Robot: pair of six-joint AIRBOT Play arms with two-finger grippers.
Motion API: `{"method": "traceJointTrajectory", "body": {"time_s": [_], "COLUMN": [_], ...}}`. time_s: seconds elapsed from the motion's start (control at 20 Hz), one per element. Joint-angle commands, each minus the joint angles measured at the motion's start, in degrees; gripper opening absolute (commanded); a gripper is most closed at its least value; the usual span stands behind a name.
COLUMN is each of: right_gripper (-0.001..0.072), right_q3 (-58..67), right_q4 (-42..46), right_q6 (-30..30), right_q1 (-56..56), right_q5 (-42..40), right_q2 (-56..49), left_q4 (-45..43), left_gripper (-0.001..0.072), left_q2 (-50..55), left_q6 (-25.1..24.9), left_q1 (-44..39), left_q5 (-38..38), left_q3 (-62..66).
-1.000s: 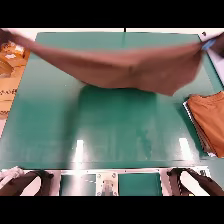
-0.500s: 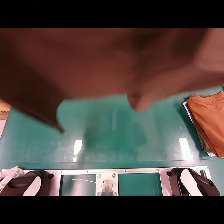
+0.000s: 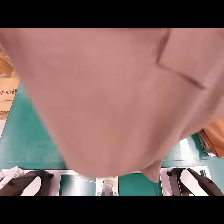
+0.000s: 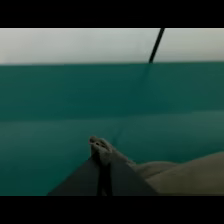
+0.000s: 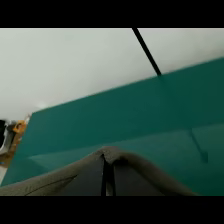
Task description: Fold the shirts.
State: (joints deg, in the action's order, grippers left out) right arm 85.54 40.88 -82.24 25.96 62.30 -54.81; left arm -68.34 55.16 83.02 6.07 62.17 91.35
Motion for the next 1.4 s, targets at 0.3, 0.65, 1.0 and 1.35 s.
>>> {"method": "traceJointTrajectory", "body": {"time_s": [0.3,0.65,1.0,1.35], "right_gripper": [0.002,0.002,0.0018,0.0018], "right_q3": [-14.1,6.4,6.7,0.1], "right_q4": [-8.5,-11.9,2.8,16.6], "right_q6": [14.8,13.5,8.4,2.9], "right_q1": [-5.8,-5.6,-3.9,-3.1], "right_q5": [-16.2,-15.8,0.8,8.0], "right_q2": [-34.8,-52.8,-52.6,-47.4], "left_q4": [22.5,38.1,26.4,17.7], "left_gripper": [0.0026,0.0026,0.0026,0.0026], "left_q2": [32.4,37.6,37.7,37.8], "left_q6": [-5.6,-17.6,-15.7,-10.4], "left_q1": [0.1,0.1,0.1,0.1], "left_q5": [-22.4,-35.7,-23.4,-16.9], "left_q3": [-18.2,-18.1,-18.4,-20.9]}}
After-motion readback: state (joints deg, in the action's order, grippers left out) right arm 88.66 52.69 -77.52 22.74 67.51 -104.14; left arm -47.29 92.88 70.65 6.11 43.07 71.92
